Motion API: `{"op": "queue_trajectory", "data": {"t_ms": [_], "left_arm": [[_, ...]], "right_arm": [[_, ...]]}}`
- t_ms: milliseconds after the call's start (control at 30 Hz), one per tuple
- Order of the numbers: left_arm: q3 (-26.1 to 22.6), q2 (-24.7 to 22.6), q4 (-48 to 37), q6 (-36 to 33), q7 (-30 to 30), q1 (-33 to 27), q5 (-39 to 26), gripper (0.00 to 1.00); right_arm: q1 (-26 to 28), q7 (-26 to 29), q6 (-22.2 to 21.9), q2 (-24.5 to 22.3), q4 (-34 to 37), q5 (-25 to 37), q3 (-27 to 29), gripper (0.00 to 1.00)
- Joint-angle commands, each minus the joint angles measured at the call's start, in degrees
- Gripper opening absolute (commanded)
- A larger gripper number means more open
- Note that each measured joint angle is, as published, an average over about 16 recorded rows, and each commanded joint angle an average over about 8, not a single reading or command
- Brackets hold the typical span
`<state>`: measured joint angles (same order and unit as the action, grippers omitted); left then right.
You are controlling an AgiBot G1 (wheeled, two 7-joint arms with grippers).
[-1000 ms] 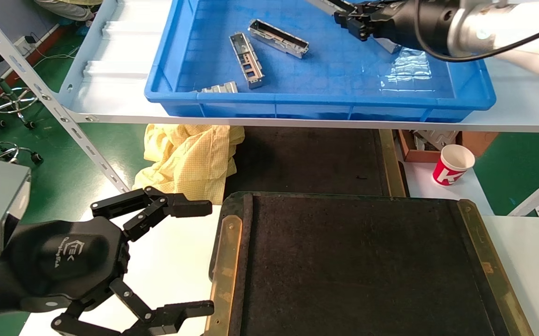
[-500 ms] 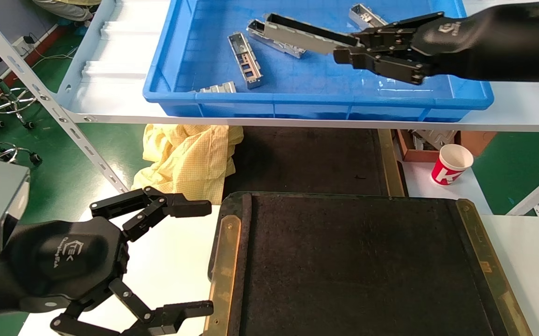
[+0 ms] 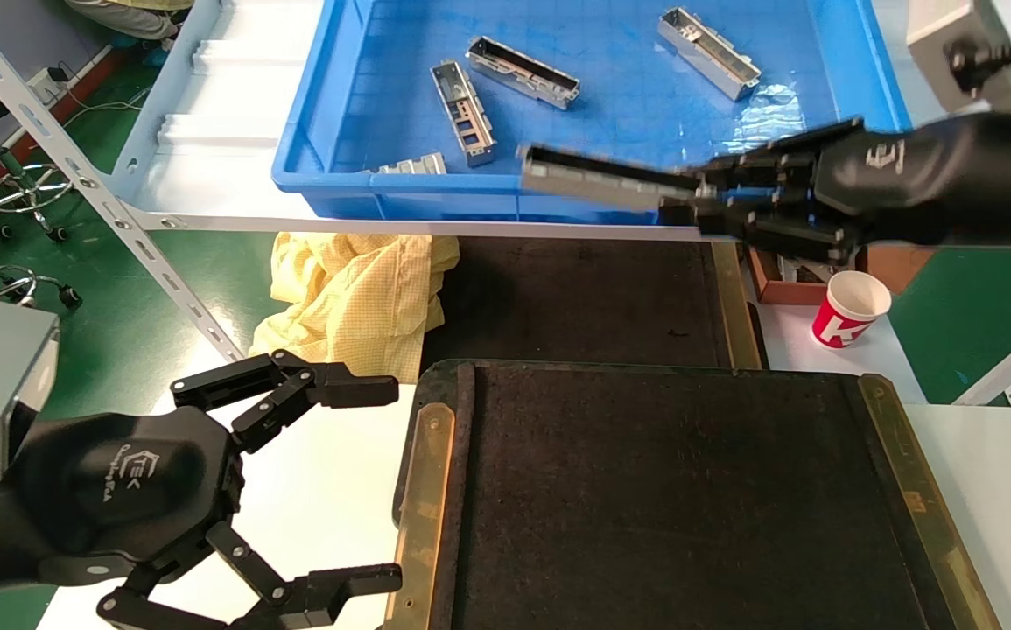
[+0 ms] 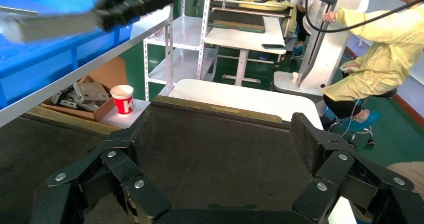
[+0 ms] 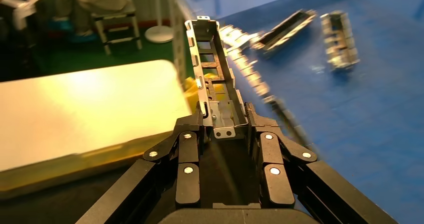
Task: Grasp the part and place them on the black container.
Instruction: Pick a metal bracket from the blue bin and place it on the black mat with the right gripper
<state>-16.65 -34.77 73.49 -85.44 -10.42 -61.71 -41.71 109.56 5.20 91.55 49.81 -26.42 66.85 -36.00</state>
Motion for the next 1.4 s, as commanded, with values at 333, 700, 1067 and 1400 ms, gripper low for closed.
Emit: {"op": "queue_trajectory", "data": {"t_ms": [333, 700, 1067, 1400], "left_arm": [[0.0, 0.0, 0.0, 0.0, 0.0, 0.0, 0.0, 1.0], [-0.1, 0.0, 0.0, 0.0, 0.0, 0.0, 0.1, 1.0], [-0.1, 0.0, 0.0, 0.1, 0.1, 0.0, 0.1, 1.0], [-0.1, 0.1, 0.0, 0.1, 0.1, 0.0, 0.1, 1.0]], "right_arm": [[-9.5, 6.4, -2.8, -5.4, -17.6, -6.7, -4.3, 0.0], [-16.6, 2.8, -7.6, -3.6, -17.4, -5.7, -5.5, 0.0], [-18.4, -7.6, -8.8, 1.1, -7.9, -1.8, -7.5, 0.0], [-19.0, -17.2, -9.2, 7.4, 3.8, 0.0, -8.7, 0.0]]}}
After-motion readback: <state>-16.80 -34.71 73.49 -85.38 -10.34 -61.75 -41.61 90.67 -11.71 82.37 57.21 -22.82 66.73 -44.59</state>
